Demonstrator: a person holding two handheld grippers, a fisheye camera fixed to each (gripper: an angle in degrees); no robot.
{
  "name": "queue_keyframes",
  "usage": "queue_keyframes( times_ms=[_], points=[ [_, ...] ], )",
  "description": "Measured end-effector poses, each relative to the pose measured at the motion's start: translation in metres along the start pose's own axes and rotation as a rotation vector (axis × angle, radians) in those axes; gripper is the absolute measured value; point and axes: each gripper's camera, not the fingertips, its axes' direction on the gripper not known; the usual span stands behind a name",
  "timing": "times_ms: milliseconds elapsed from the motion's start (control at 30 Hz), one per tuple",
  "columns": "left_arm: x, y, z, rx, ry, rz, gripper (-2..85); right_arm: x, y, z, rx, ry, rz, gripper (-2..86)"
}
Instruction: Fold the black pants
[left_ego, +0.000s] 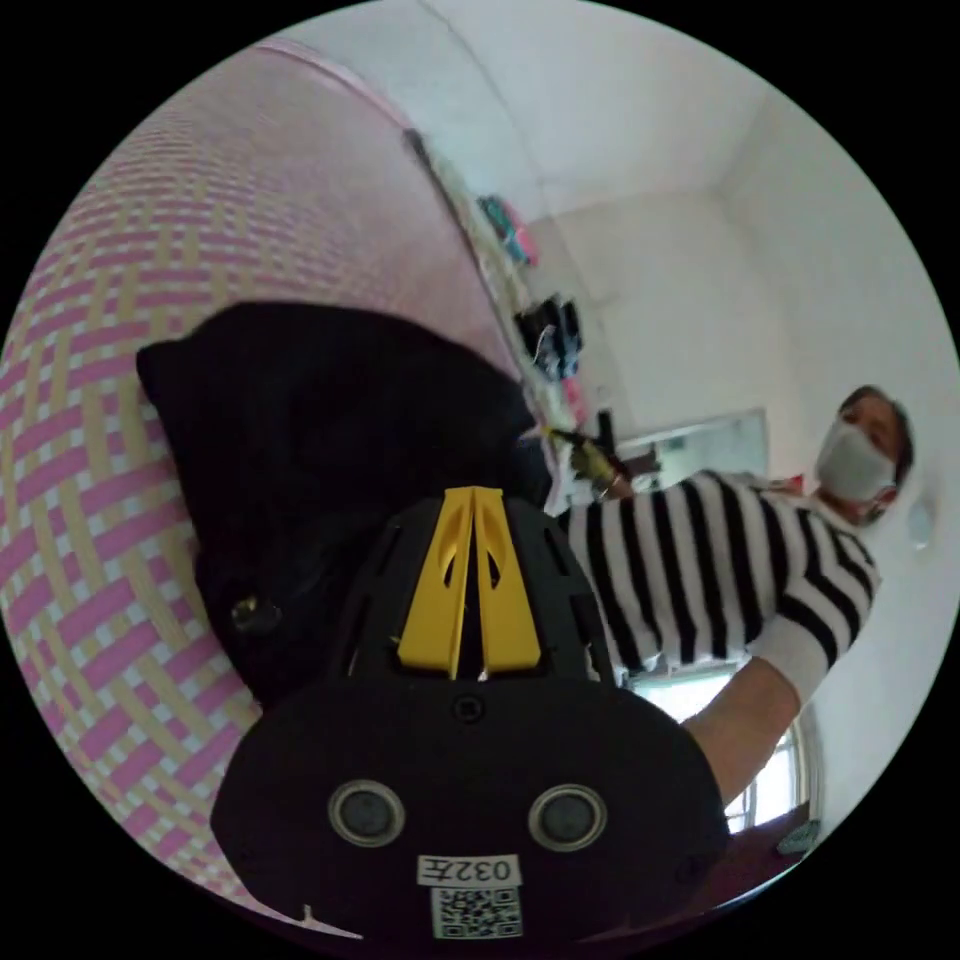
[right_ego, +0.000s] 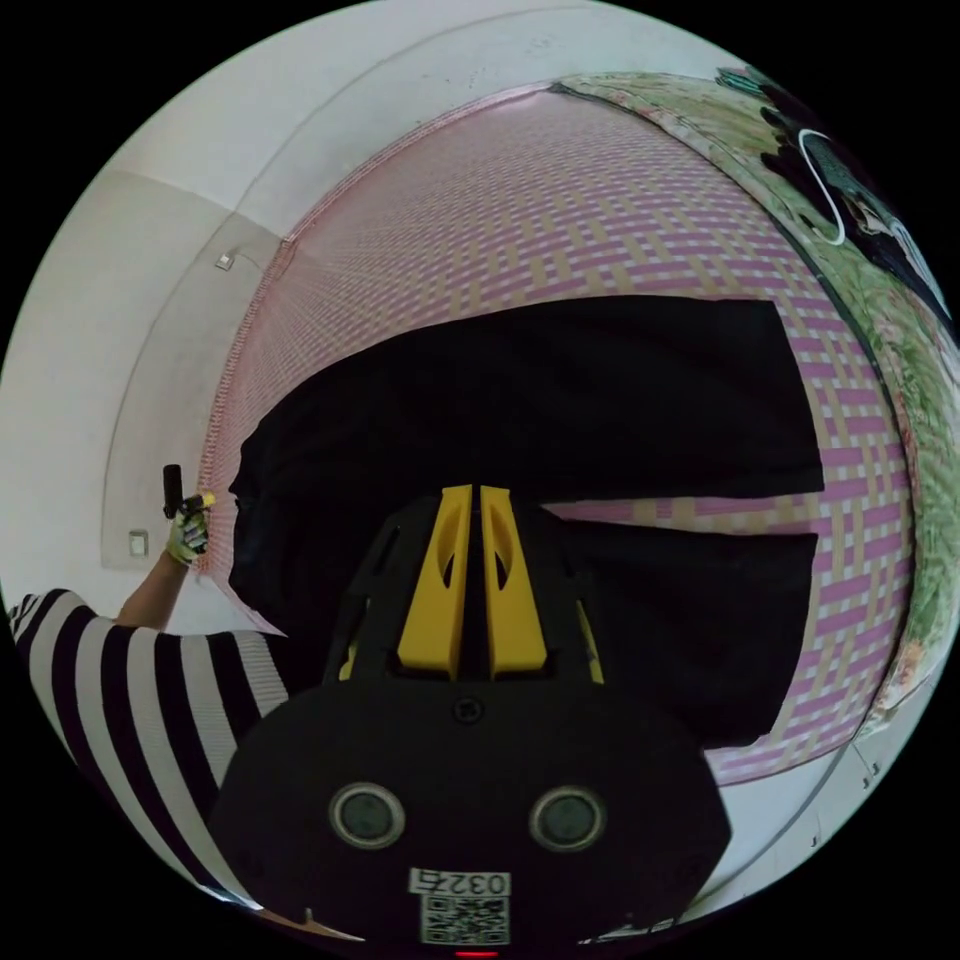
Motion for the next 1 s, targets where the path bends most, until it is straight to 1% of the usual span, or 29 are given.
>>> queue_keyframes(
  times_ms=[33,100,167,200,233,267,300,367,400,467,533,567,600,700,767,800,867,933,1000],
  points=[
    [0.001,0.008,0.005,-0.008,-0.083,-0.039,-0.8,0.001,0.004,-0.003,0.007,0.004,0.005,-0.5],
    [-0.008,0.024,-0.009,0.136,-0.087,-0.092,-0.6,0.004,0.01,-0.004,0.004,-0.003,0.019,-0.5],
    [-0.036,0.052,-0.048,0.465,-0.057,-0.281,0.0,0.006,0.015,-0.003,-0.018,-0.007,0.032,-0.5],
    [-0.042,0.057,-0.056,0.534,-0.041,-0.316,0.6,0.005,0.015,-0.004,-0.02,-0.006,0.03,-0.5],
    [-0.054,0.063,-0.068,0.62,-0.035,-0.395,1.8,0.001,0.016,-0.005,-0.022,-0.001,0.023,-0.5],
    [-0.064,0.061,-0.074,0.628,-0.058,-0.468,4.3,-0.003,0.016,-0.007,-0.022,0.007,0.013,-0.5],
    [-0.069,0.057,-0.075,0.602,-0.068,-0.494,5.6,-0.006,0.017,-0.008,-0.021,0.011,0.009,-0.5],
    [-0.091,0.035,-0.07,0.452,-0.124,-0.597,8.0,-0.016,0.017,-0.012,-0.018,0.028,-0.008,-0.5],
    [-0.096,0.031,-0.068,0.43,-0.126,-0.611,8.9,-0.019,0.018,-0.013,-0.019,0.033,-0.011,-0.5],
    [-0.107,0.017,-0.064,0.454,-0.028,-0.578,9.3,-0.027,0.019,-0.017,-0.021,0.05,-0.021,-0.5],
    [-0.109,0.008,-0.059,0.461,0.006,-0.55,7.2,-0.031,0.021,-0.019,-0.027,0.059,-0.026,-0.6],
    [-0.106,0.003,-0.055,0.434,-0.014,-0.518,3.0,-0.033,0.021,-0.019,-0.034,0.064,-0.028,-0.6],
    [-0.101,0.001,-0.053,0.42,-0.034,-0.492,0.8,-0.034,0.022,-0.02,-0.037,0.067,-0.029,-0.7],
    [-0.058,0.005,-0.043,0.414,-0.093,-0.284,-0.4,-0.037,0.019,-0.024,-0.04,0.059,-0.044,-0.7],
    [0.004,0.025,-0.022,0.413,-0.165,-0.052,-0.7,-0.046,0.013,-0.027,-0.041,0.044,-0.085,-0.7],
    [0.02,0.032,-0.013,0.402,-0.192,-0.002,-0.7,-0.049,0.011,-0.027,-0.043,0.036,-0.099,-0.7],
    [0.072,0.062,0.033,0.308,-0.317,0.139,-0.8,-0.068,-0.004,-0.022,-0.059,0.011,-0.176,-0.7],
    [0.087,0.081,0.076,0.21,-0.391,0.154,-0.7,-0.087,-0.017,-0.016,-0.072,-0.016,-0.239,-0.7],
    [0.082,0.098,0.112,0.142,-0.441,0.072,-0.6,-0.111,-0.031,-0.006,-0.096,-0.048,-0.318,-0.6]
  ],
)
